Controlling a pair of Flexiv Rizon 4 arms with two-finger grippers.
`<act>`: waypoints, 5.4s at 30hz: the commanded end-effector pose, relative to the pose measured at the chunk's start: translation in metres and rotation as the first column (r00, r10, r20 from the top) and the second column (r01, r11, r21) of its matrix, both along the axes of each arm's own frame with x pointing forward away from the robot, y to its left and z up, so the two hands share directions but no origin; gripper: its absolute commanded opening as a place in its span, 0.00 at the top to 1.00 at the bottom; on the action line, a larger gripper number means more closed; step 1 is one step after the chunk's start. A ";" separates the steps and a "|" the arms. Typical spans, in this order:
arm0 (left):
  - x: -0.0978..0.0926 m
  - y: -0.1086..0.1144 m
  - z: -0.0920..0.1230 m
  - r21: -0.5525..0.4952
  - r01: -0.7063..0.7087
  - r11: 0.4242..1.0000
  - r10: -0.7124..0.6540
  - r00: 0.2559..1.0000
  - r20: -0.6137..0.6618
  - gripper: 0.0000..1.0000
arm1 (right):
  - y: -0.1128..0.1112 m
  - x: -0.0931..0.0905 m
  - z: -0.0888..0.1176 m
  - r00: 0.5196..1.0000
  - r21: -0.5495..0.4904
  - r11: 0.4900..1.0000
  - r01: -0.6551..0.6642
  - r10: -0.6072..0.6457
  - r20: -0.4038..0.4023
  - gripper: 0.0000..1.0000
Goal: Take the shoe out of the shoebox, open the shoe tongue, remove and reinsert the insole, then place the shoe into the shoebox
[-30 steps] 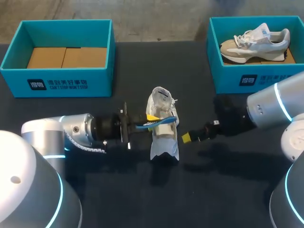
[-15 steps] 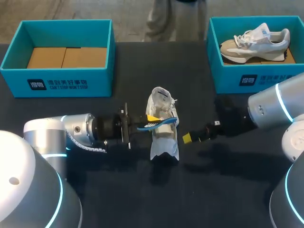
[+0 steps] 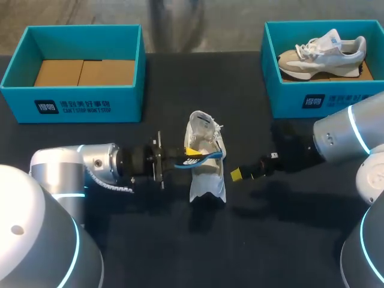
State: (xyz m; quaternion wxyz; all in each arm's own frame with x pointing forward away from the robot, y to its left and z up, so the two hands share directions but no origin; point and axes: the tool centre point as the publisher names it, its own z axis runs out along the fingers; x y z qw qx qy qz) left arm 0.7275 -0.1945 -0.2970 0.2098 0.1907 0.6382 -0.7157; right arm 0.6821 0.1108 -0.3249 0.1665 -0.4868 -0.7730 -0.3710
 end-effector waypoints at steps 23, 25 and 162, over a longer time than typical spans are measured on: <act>0.014 -0.014 -0.028 0.071 -0.070 0.995 0.071 0.997 -0.002 1.00 | 0.000 -0.001 0.000 1.000 0.000 1.000 0.001 -0.001 0.000 0.00; 0.015 -0.013 -0.029 0.076 -0.073 0.994 0.074 0.997 -0.004 1.00 | 0.000 -0.001 0.000 1.000 0.000 1.000 0.001 -0.001 0.000 0.00; 0.008 -0.009 -0.029 0.254 -0.044 0.966 0.031 0.998 0.054 1.00 | 0.004 0.021 -0.006 0.999 -0.035 0.998 -0.052 0.052 0.012 0.00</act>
